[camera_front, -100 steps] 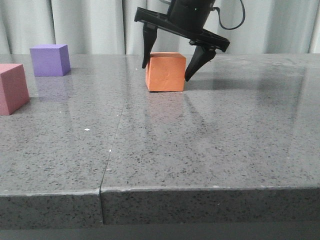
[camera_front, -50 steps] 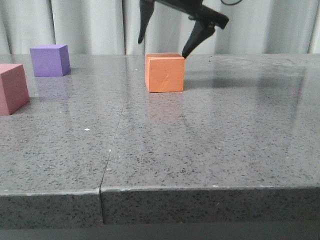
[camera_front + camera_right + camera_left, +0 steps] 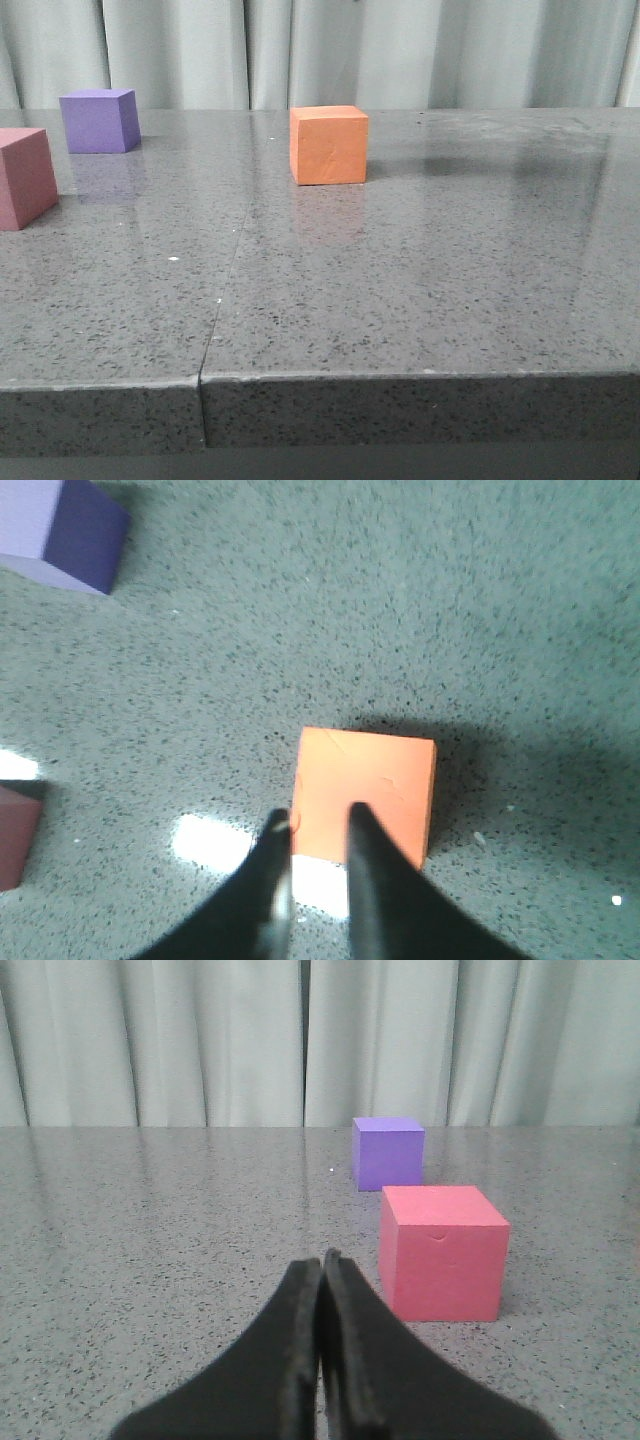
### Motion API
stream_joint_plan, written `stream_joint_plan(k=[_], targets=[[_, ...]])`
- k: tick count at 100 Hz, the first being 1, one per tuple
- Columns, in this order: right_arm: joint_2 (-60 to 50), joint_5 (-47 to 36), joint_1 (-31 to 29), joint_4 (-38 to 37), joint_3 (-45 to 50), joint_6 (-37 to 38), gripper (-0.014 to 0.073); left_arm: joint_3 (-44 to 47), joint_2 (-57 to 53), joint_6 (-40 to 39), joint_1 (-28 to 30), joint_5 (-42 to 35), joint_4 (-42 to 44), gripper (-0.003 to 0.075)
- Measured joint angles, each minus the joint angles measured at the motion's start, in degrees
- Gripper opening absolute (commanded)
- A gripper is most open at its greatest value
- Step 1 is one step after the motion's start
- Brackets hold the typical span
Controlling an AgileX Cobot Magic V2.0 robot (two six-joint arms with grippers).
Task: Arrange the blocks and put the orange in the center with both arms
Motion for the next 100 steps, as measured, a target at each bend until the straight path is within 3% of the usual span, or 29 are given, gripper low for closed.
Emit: stream_joint_plan(k=[31, 55, 100], targets=[[-8.1, 0.4, 0.0, -0.3, 9.4, -4.0, -0.0069, 0.0, 0.0, 0.0, 0.0, 0.0, 0.0, -0.002], [-17.6, -0.1, 0.0, -0.3, 22.2, -6.4, -0.0069, 0.0, 0.0, 0.0, 0.0, 0.0, 0.0, -0.002], [-44.0, -26.5, 0.0, -0.3, 61.4, -9.2, -0.0069, 0.0, 0.0, 0.0, 0.0, -1.2, 0.0, -0.002]])
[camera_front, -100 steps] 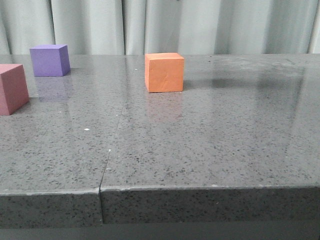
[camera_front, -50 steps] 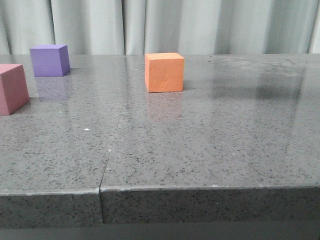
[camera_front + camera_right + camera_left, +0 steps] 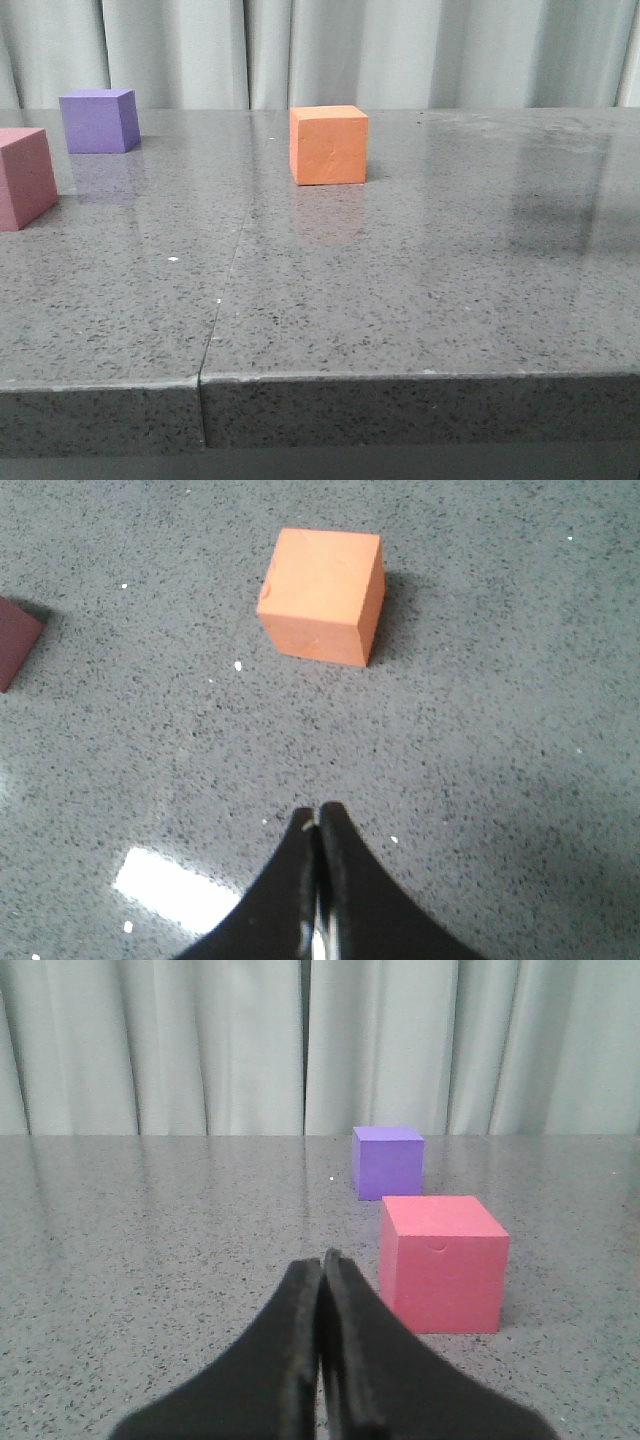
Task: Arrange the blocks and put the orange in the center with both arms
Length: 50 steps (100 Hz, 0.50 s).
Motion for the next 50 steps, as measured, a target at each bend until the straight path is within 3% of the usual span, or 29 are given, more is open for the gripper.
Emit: stream_joint_plan(k=[26, 50], targets=[[-14.4, -13.3, 0.0, -0.9, 21.5, -1.5, -0.0069, 0.0, 0.0, 0.0, 0.0, -0.5, -2.9, -0.0021], [-28.4, -18.2, 0.0, -1.0, 35.2, -2.4, -0.0069, -4.0, 0.0, 0.0, 0.0, 4.2, -4.0, -0.0021]])
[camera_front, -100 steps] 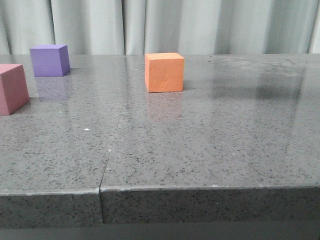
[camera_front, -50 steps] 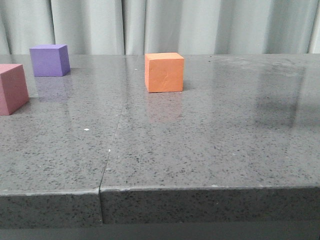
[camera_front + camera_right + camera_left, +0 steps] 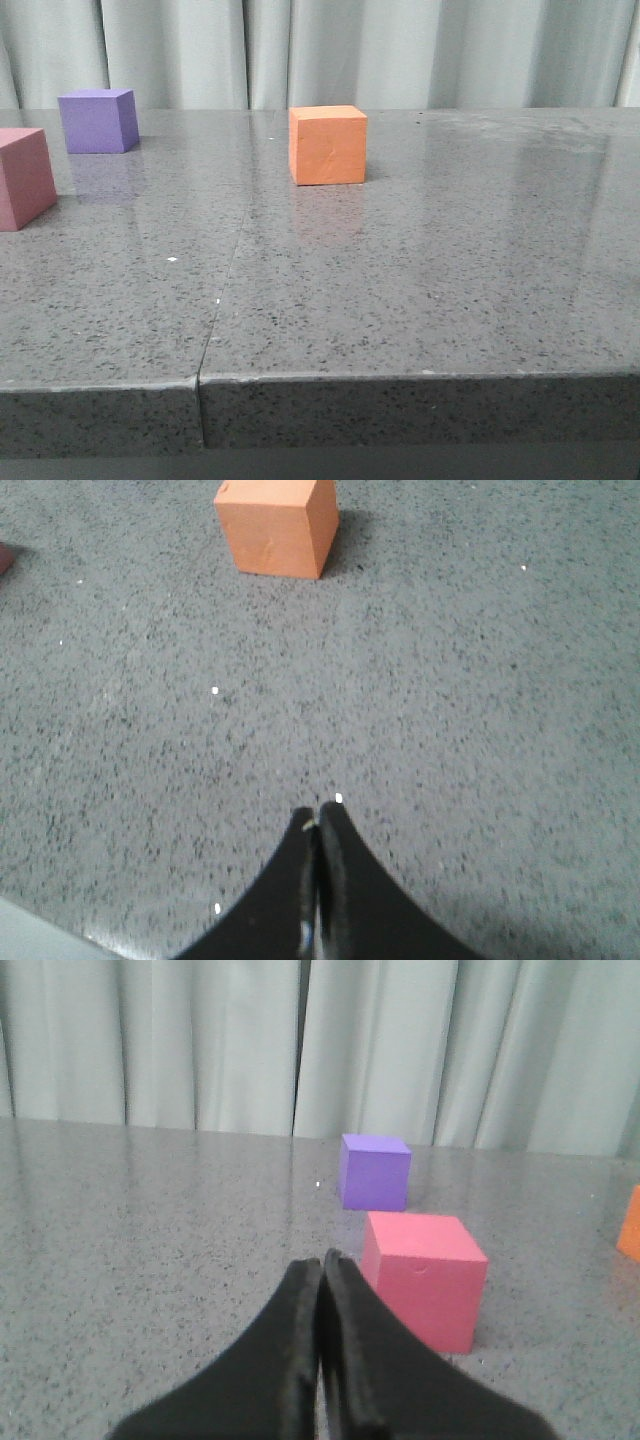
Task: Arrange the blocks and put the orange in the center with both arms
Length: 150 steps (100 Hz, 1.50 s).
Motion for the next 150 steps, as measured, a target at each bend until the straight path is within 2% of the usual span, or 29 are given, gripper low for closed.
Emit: stream_joint_plan(k=[15, 32, 47, 54, 63, 83, 87, 92, 112, 120, 132, 150], targets=[[-9.2, -0.6, 0.0, 0.0, 6.3, 0.0, -0.0069, -6.6, 3.3, 0.0, 0.0, 3.6, 0.0, -0.0021], [-17.9, -0.7, 0.0, 0.0, 10.2, 0.0, -0.0069, -15.3, 12.1, 0.0, 0.0, 11.4, 0.0, -0.002], [-21.3, -0.4, 0.0, 0.0, 10.8, 0.0, -0.0069, -23.1, 20.9, 0.1, 0.0, 16.4, 0.0, -0.0018], [-21.6, -0.3, 0.0, 0.0, 10.8, 0.0, -0.0069, -26.7, 25.3, 0.2, 0.0, 17.9, 0.0, 0.0016], [-21.7, -0.2, 0.0, 0.0, 10.8, 0.0, -0.0069, -31.2, 31.1, 0.2, 0.0, 19.5, 0.0, 0.015], [-21.7, -0.1, 0.0, -0.1, 10.8, 0.0, -0.0069, -39.9, 43.0, 2.5, 0.0, 20.0, 0.0, 0.06], [-21.7, -0.1, 0.0, -0.1, 10.8, 0.0, -0.0069, -41.6, 45.5, 2.7, 0.0, 20.1, -0.1, 0.0666], [-21.7, -0.1, 0.0, -0.1, 10.8, 0.0, -0.0069, -43.6, 48.3, 3.0, 0.0, 20.1, -0.3, 0.0708], [-21.7, -0.1, 0.0, -0.1, 10.8, 0.0, -0.0069, -52.3, 60.6, 3.2, 0.0, 22.3, -1.2, 0.0688], [-21.7, 0.0, 0.0, -0.1, 10.8, 0.0, -0.0069, -56.9, 65.3, 5.7, 0.0, 24.6, -2.3, 0.0688], [-21.7, 0.0, 0.0, -0.1, 10.8, 0.0, -0.0069, -63.9, 72.4, 16.5, -0.8, 29.2, -8.4, 0.0688], [-21.7, 0.0, 0.0, -0.1, 10.8, 0.0, -0.0069, -75.4, 83.4, 40.7, -3.6, 40.6, -23.5, 0.067]])
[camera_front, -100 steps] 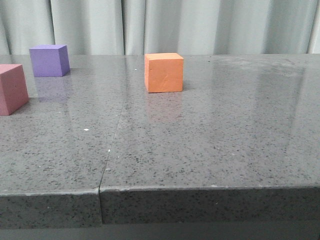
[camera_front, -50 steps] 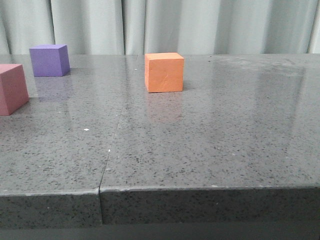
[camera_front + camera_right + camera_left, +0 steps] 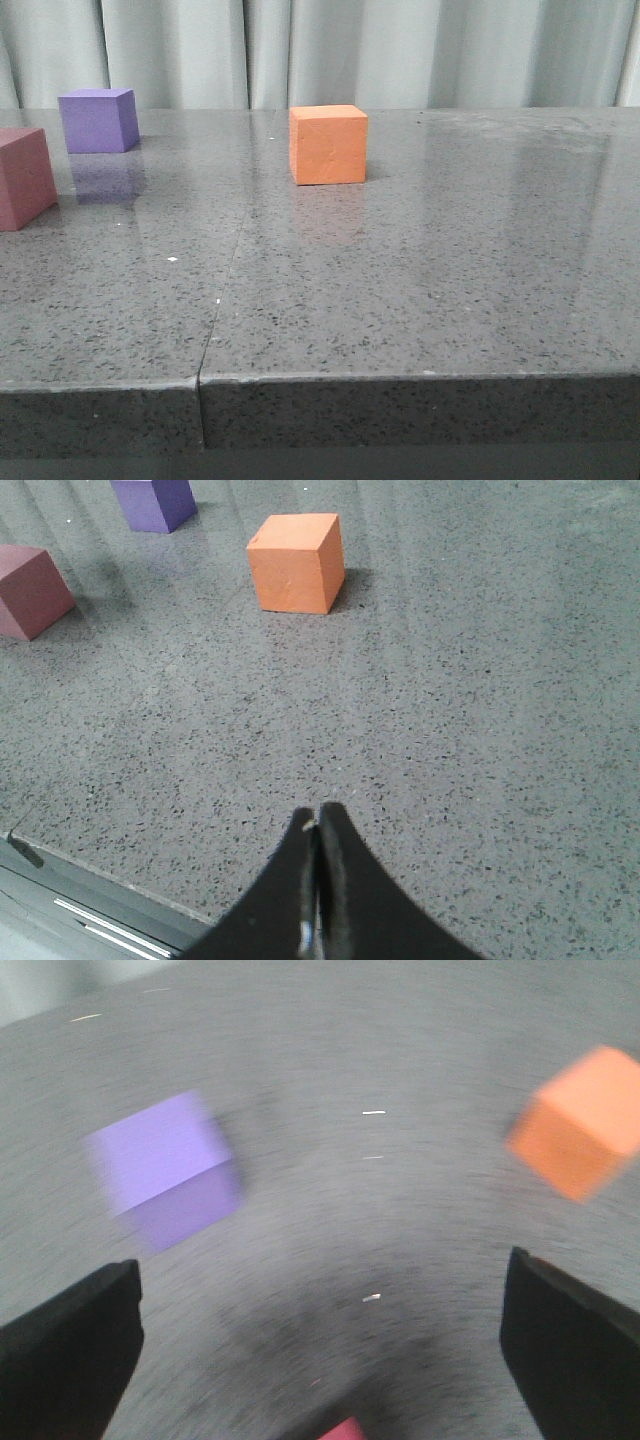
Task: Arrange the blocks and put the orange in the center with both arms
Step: 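Reach the left gripper to the orange cube and close on it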
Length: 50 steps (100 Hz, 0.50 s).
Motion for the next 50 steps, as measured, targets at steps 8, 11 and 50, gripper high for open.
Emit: stream_joint_plan(k=[8, 11, 50], targets=[[0.0, 0.0, 0.0, 0.0, 0.0, 0.0, -0.0069, -5.8, 5.3, 7.2, -1.3, 5.6, -4.7, 0.067], [0.0, 0.0, 0.0, 0.0, 0.0, 0.0, -0.0069, -7.7, 7.0, 9.0, -1.8, 7.2, -5.9, 0.0671], [0.0, 0.0, 0.0, 0.0, 0.0, 0.0, -0.0069, -28.5, 25.7, 23.7, -11.8, 14.7, -4.9, 0.0671]])
